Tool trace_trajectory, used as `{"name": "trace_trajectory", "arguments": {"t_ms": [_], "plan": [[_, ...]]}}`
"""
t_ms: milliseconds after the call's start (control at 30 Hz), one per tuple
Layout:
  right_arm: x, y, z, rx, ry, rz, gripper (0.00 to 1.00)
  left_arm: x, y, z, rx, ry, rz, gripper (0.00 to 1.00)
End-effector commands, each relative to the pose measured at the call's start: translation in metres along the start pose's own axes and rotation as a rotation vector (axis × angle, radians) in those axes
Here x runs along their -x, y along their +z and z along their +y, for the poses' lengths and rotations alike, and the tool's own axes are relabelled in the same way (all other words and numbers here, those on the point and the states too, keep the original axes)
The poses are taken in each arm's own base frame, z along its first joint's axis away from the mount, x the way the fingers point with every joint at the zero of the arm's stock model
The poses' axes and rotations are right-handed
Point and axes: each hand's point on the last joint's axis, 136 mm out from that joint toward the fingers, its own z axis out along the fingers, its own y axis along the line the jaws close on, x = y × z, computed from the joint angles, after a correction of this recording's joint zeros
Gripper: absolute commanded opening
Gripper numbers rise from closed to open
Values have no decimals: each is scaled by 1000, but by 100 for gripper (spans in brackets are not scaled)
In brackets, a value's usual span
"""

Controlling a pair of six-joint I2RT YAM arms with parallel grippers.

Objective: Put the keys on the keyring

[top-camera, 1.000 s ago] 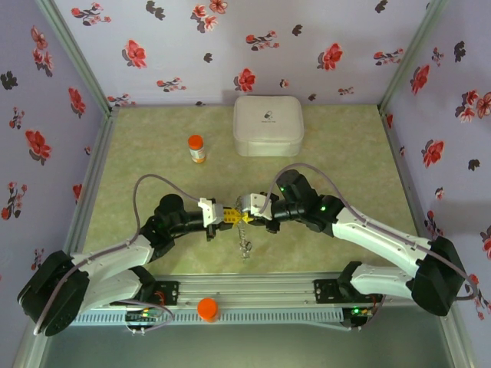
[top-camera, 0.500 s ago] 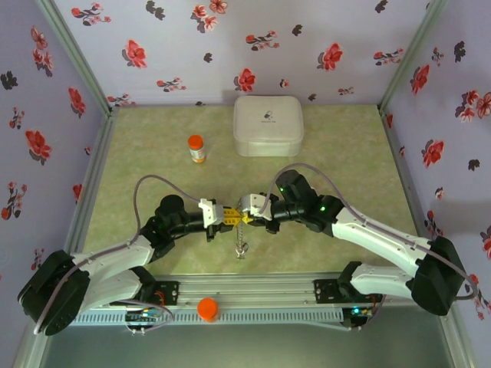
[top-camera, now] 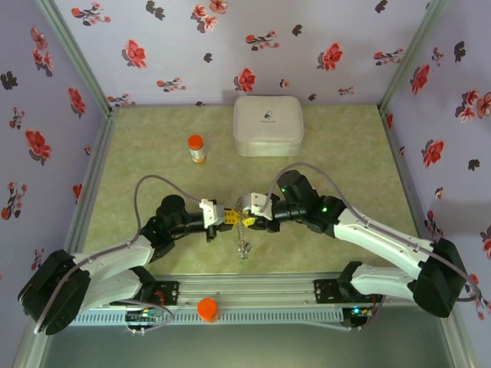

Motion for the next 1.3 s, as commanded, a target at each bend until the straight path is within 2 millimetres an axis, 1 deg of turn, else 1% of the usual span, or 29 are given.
{"name": "trace_trajectory", "arguments": {"t_ms": [0,67,133,200,233,300,367,433,500,633,700,800,867,967,1067,1267], "plan": [[1,-16,-17,-104,152,-42,36,8,-3,3,32,57,-19,0],[-11,-24,-31,-214,255,-15,39,6,-4,4,45,58,-7,0],[-27,-34,-54,-380,421,15,41,3,-6,5,55,56,3,0],[-56,-46,-76,-582,650,63,39,1,-7,4,59,54,8,0],[-70,-51,-81,-650,734,101,38,1,-7,4,59,53,9,0],[-98,-54,-81,-724,879,212,39,0,-8,4,60,49,9,0],[-115,-48,-76,-707,951,327,42,0,-8,4,61,47,11,0],[-133,-48,-78,-745,1026,456,43,-1,-8,4,63,51,13,0],[-147,-44,-79,-773,1102,535,45,0,-8,5,67,52,14,0],[-160,-35,-81,-831,1241,516,45,-1,-8,6,75,53,15,0],[-166,-35,-82,-896,1359,490,45,-1,-8,7,82,54,16,0],[-179,-34,-75,-990,1542,491,45,-2,-9,7,84,60,19,0],[-183,-28,-72,-1012,1618,455,45,-1,-9,7,84,62,18,0],[-187,-21,-70,-1038,1685,416,46,0,-9,8,89,68,11,0],[-187,-12,-69,-1024,1720,406,45,1,-10,9,97,75,9,0],[-194,7,-63,-1000,1802,405,40,0,-11,9,104,82,12,0]]}}
